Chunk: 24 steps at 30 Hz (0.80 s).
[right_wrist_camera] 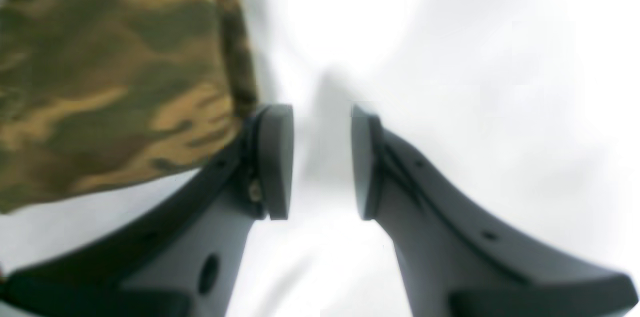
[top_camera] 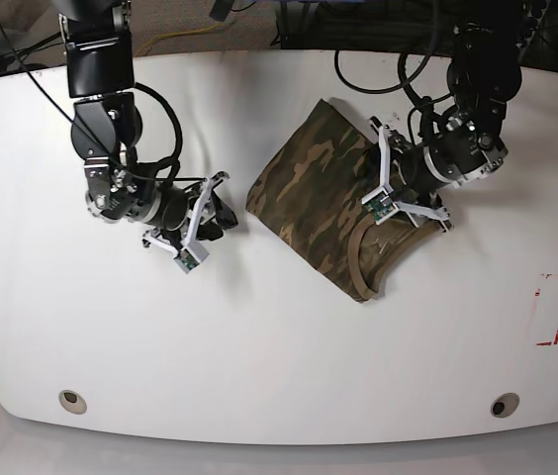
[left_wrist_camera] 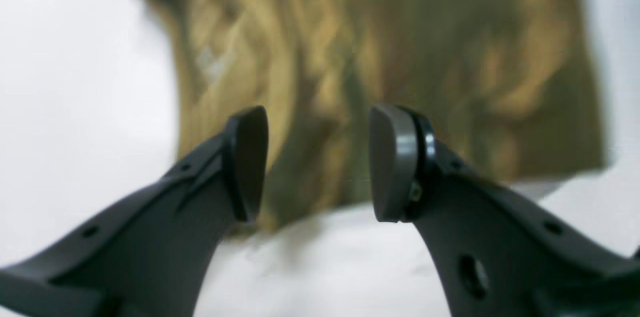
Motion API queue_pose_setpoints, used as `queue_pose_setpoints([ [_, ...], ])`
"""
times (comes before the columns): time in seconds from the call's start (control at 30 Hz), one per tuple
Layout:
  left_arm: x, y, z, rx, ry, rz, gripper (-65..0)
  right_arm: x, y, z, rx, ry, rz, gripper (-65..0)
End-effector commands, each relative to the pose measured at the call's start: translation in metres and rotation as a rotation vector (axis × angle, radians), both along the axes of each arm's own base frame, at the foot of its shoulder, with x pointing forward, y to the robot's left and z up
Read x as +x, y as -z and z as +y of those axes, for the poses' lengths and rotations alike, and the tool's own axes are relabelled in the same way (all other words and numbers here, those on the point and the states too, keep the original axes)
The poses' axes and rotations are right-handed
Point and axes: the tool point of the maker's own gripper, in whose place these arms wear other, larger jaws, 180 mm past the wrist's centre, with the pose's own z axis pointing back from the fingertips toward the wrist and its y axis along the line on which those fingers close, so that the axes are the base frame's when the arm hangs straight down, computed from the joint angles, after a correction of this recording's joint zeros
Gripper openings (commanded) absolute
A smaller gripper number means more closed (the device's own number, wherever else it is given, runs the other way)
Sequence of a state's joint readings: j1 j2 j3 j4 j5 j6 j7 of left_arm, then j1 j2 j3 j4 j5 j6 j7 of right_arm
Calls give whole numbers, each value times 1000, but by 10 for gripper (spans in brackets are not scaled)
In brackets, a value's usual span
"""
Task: Fold the T-shirt properly
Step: 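Release the right gripper and drag the folded shirt with the left gripper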
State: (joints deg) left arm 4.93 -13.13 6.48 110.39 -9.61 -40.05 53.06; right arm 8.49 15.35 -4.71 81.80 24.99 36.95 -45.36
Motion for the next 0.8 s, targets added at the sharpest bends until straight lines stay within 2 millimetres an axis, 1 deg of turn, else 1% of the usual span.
queue_pose_setpoints([
  [0.0, 6, -13, -10, -45, 0, -40, -350, 11, -5, 14, -10, -12, -44, -474],
  [0.03, 6, -14, -12, -54, -3, -41, -350, 7, 0, 17, -28, -22, -40, -474],
  [0.1, 4, -13, -17, -70, -4, -35, -350, 3, -1, 26, -43, -64, -54, -476],
  [0.17, 4, -14, -21, -83, -6, -35, -350, -8, 4, 31, -41, -72, -42, -476],
  [0.23, 5, -15, -23, -95, -21, -35, -344, -16, 0, 40, -29, -83, -55, -474],
  [0.27, 8, -15, -20, -107, -59, -35, -340, -21, -1, 45, -20, -88, -56, -474],
  [0.37, 14, -18, -19, -139, -129, -34, -265, -41, 2, 63, -50, -163, -35, -474],
  [0.4, 16, -19, -19, -156, -156, -33, -240, -47, 1, 71, -58, -197, -34, -474],
  [0.43, 20, -20, -16, -175, -205, -35, -212, -58, 3, 82, -63, -240, -28, -476],
  [0.5, 24, -22, -12, -203, -270, -34, -185, -75, 5, 97, -58, -292, -16, -476],
  [0.57, 28, -24, -11, -235, -331, -31, -169, -89, 3, 111, -40, -333, -13, -476],
  [0.6, 30, -25, -10, -251, -361, -30, -167, -95, 2, 122, -27, -354, -9, -476],
  [0.63, 31, -26, -10, -263, -383, -30, -167, -100, 1, 127, -25, -366, -5, -476],
  [0.77, 36, -27, -9, -308, -459, -23, -167, -100, 1, 129, -22, -366, 0, -476],
])
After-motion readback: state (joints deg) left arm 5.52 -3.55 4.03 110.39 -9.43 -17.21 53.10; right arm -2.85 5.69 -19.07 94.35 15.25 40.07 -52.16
